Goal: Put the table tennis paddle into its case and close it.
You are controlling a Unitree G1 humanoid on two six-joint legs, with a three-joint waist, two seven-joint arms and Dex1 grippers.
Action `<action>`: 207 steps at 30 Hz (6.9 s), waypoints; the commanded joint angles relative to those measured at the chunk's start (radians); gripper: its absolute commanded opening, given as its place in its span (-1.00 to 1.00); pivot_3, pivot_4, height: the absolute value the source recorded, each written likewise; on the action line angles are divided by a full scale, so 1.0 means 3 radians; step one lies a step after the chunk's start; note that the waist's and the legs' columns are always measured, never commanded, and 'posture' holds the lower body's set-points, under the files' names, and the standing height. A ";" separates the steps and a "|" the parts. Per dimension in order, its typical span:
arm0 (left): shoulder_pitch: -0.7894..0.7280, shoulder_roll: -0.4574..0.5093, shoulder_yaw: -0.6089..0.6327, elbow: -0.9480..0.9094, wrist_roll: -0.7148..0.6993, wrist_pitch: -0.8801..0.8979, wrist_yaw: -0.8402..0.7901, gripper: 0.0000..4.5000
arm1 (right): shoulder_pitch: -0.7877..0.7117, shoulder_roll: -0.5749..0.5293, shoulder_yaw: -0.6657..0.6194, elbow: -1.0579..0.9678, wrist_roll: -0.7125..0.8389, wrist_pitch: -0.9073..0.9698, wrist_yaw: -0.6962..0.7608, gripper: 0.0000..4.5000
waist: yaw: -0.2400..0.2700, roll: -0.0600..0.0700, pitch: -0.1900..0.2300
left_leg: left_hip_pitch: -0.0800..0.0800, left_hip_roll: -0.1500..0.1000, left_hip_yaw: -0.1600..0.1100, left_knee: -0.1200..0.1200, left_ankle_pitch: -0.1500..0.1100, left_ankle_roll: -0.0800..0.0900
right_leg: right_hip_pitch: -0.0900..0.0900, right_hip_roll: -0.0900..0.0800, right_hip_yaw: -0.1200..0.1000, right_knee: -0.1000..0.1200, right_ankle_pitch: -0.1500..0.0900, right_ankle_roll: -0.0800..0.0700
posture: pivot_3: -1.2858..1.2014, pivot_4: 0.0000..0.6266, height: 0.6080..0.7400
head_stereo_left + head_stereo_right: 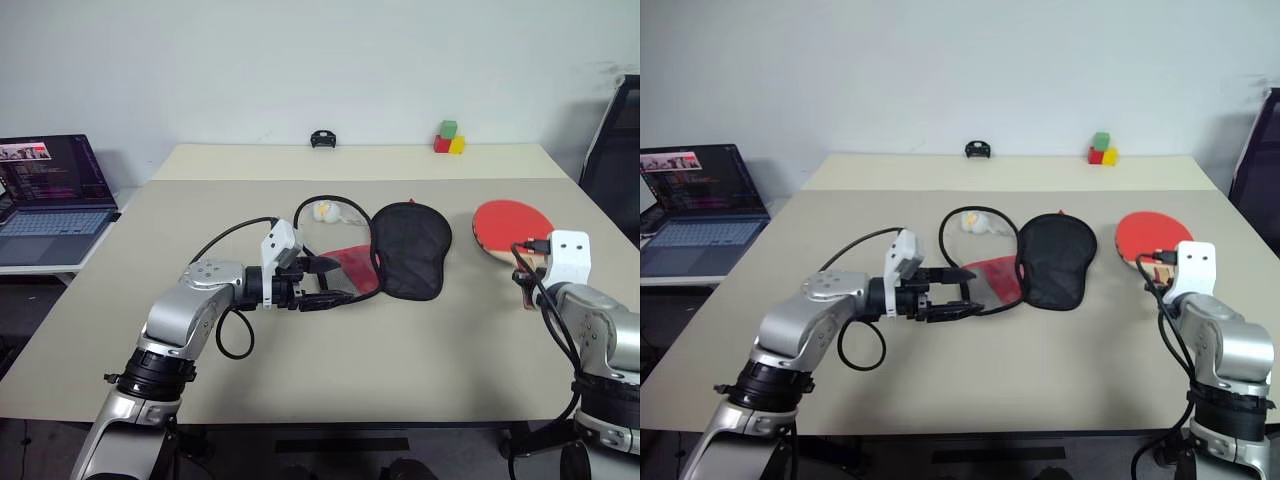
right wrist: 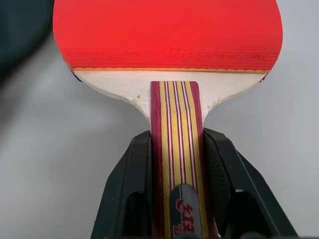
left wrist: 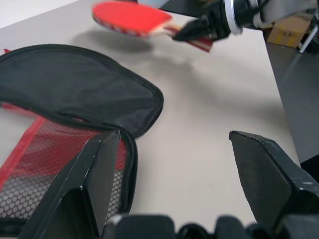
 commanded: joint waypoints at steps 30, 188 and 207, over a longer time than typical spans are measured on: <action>0.0036 0.0110 0.0148 -0.0212 -0.0081 -0.0019 0.0070 0.71 | -0.0704 0.1348 0.0622 0.1053 -0.0319 -0.0953 -0.0419 -0.52 | 0.0002 0.0006 0.0003 | -0.0009 -0.0002 0.0000 -0.0003 0.0001 -0.0001 | -0.0014 -0.0001 -0.0001 0.0000 0.0000 -0.0001 | 0.03 -0.52 1.00; -0.0593 -0.0455 0.0540 0.1076 0.0544 -0.0599 -0.0209 0.71 | -0.0658 -0.0643 0.1048 0.1806 0.0417 -0.1788 0.1874 1.00 | 0.0024 -0.0010 0.0010 | -0.0035 -0.0004 0.0021 0.0017 0.0011 -0.0001 | -0.0051 -0.0005 0.0009 0.0034 0.0007 0.0005 | 0.03 -0.52 1.00; -0.0409 -0.0226 0.0512 0.0654 0.0363 -0.0363 -0.0079 0.71 | -0.1528 -0.0215 0.1172 0.3908 -0.0234 -0.2603 0.2134 1.00 | -0.0001 -0.0010 0.0010 | -0.0033 -0.0003 0.0021 0.0015 0.0014 -0.0006 | -0.0051 -0.0004 0.0009 0.0033 0.0007 0.0004 | 0.03 -0.52 1.00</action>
